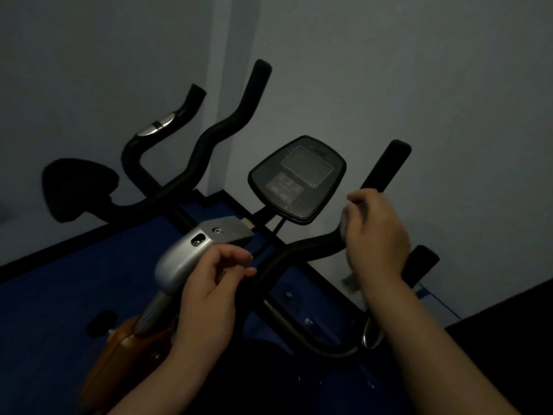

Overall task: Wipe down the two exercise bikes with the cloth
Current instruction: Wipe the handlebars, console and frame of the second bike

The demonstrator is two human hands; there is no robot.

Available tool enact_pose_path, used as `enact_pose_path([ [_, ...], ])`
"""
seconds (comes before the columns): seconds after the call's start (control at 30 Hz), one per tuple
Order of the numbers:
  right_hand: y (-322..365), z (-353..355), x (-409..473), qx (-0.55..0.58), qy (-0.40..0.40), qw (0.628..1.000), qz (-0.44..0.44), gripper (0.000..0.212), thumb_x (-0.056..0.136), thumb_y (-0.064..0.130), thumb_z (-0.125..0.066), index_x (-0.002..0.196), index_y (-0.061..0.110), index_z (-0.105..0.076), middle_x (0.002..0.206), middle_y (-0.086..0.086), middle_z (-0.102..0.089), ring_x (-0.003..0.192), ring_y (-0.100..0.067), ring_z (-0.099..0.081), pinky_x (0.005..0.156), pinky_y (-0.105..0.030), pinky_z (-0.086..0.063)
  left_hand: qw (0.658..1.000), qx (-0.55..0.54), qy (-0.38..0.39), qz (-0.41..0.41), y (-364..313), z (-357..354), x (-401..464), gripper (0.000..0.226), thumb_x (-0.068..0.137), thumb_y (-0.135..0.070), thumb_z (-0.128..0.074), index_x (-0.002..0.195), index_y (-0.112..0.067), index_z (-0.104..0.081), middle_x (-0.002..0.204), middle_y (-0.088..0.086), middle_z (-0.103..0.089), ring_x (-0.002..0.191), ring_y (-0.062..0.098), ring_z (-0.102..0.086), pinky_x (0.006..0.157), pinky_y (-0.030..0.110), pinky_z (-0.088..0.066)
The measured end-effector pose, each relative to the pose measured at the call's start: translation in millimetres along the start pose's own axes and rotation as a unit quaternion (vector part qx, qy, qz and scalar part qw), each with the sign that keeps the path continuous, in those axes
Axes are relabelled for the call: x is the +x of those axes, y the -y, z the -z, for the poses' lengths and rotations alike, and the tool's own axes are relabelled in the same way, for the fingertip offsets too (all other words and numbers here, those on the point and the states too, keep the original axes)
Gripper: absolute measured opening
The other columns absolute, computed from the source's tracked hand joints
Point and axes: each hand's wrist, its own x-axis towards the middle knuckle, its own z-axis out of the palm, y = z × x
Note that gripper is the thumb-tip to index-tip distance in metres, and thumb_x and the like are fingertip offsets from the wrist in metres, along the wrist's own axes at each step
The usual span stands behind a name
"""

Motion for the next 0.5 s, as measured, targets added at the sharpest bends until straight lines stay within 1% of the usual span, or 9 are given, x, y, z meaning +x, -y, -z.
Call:
enact_pose_path([
  [0.07, 21, -14, -22, -0.009, 0.004, 1.000, 0.022, 0.011, 0.094, 0.014, -0.053, 0.098, 0.020, -0.061, 0.089, -0.001, -0.062, 0.077, -0.021, -0.058, 0.063, -0.033, -0.047, 1.000, 0.014, -0.014, -0.005, 0, 2, -3, 0.034, 0.088, 0.003, -0.051, 0.077, -0.025, -0.066, 0.086, -0.005, -0.070, 0.081, 0.011, -0.069, 0.068, 0.021, -0.052],
  [0.1, 39, -23, -43, 0.002, 0.027, 0.998, 0.051, 0.011, 0.091, 0.010, -0.056, 0.096, 0.019, -0.062, 0.087, -0.002, -0.062, 0.077, -0.022, -0.058, 0.061, -0.032, -0.046, 0.999, 0.016, -0.027, -0.010, 0, 3, -3, 0.034, 0.088, 0.004, -0.051, 0.078, -0.025, -0.066, 0.086, -0.005, -0.070, 0.081, 0.011, -0.069, 0.070, 0.023, -0.051],
  [0.2, 68, -34, -81, 0.065, 0.163, 0.967, 0.183, 0.009, 0.089, 0.017, -0.057, 0.095, 0.021, -0.063, 0.089, 0.003, -0.064, 0.079, -0.019, -0.058, 0.058, -0.034, -0.048, 0.998, 0.024, -0.057, -0.029, -1, 6, -7, 0.033, 0.088, 0.006, -0.050, 0.080, -0.022, -0.064, 0.082, -0.002, -0.069, 0.078, 0.014, -0.066, 0.071, 0.025, -0.053],
  [0.27, 59, -22, -58, 0.094, 0.230, 0.938, 0.243, 0.010, 0.090, 0.022, -0.056, 0.096, 0.024, -0.063, 0.094, 0.007, -0.065, 0.085, -0.015, -0.059, 0.065, -0.038, -0.051, 0.996, 0.044, -0.069, -0.040, -3, 7, -11, 0.039, 0.088, 0.006, -0.050, 0.077, -0.029, -0.063, 0.081, -0.003, -0.068, 0.075, 0.011, -0.065, 0.068, 0.021, -0.053],
  [0.3, 50, -16, -42, 0.097, 0.218, 0.939, 0.248, 0.010, 0.090, 0.023, -0.057, 0.097, 0.025, -0.064, 0.097, 0.008, -0.066, 0.086, -0.014, -0.060, 0.068, -0.036, -0.052, 0.995, 0.050, -0.074, -0.039, -3, 7, -13, 0.041, 0.088, 0.005, -0.050, 0.075, -0.032, -0.063, 0.080, -0.004, -0.067, 0.073, 0.010, -0.064, 0.067, 0.019, -0.053],
  [0.33, 40, -10, -26, 0.088, 0.175, 0.953, 0.233, 0.010, 0.091, 0.021, -0.057, 0.098, 0.025, -0.064, 0.098, 0.008, -0.067, 0.087, -0.014, -0.062, 0.067, -0.034, -0.052, 0.995, 0.053, -0.079, -0.036, -3, 7, -13, 0.042, 0.088, 0.005, -0.049, 0.075, -0.032, -0.062, 0.079, -0.006, -0.067, 0.071, 0.009, -0.063, 0.066, 0.018, -0.052],
  [0.4, 26, -4, -4, 0.060, 0.086, 0.981, 0.162, 0.010, 0.092, 0.020, -0.057, 0.098, 0.024, -0.064, 0.097, 0.006, -0.068, 0.086, -0.015, -0.062, 0.062, -0.027, -0.046, 0.994, 0.051, -0.092, -0.025, -1, 7, -13, 0.037, 0.088, 0.004, -0.049, 0.076, -0.029, -0.062, 0.078, -0.008, -0.067, 0.070, 0.007, -0.062, 0.064, 0.017, -0.051],
  [0.47, 26, -14, -12, 0.013, 0.079, 0.991, 0.104, 0.010, 0.093, 0.022, -0.055, 0.099, 0.024, -0.063, 0.096, 0.004, -0.066, 0.087, -0.018, -0.061, 0.063, -0.028, -0.043, 0.994, 0.035, -0.107, -0.008, 0, 7, -11, 0.033, 0.089, 0.004, -0.049, 0.079, -0.025, -0.062, 0.078, -0.008, -0.067, 0.069, 0.006, -0.062, 0.060, 0.018, -0.052],
  [0.5, 31, -20, -26, 0.015, 0.090, 0.990, 0.106, 0.010, 0.093, 0.022, -0.055, 0.099, 0.023, -0.063, 0.094, 0.002, -0.066, 0.086, -0.018, -0.060, 0.064, -0.030, -0.044, 0.993, 0.026, -0.114, -0.001, 1, 7, -11, 0.032, 0.089, 0.003, -0.049, 0.080, -0.024, -0.061, 0.078, -0.008, -0.067, 0.068, 0.005, -0.062, 0.059, 0.019, -0.052],
])
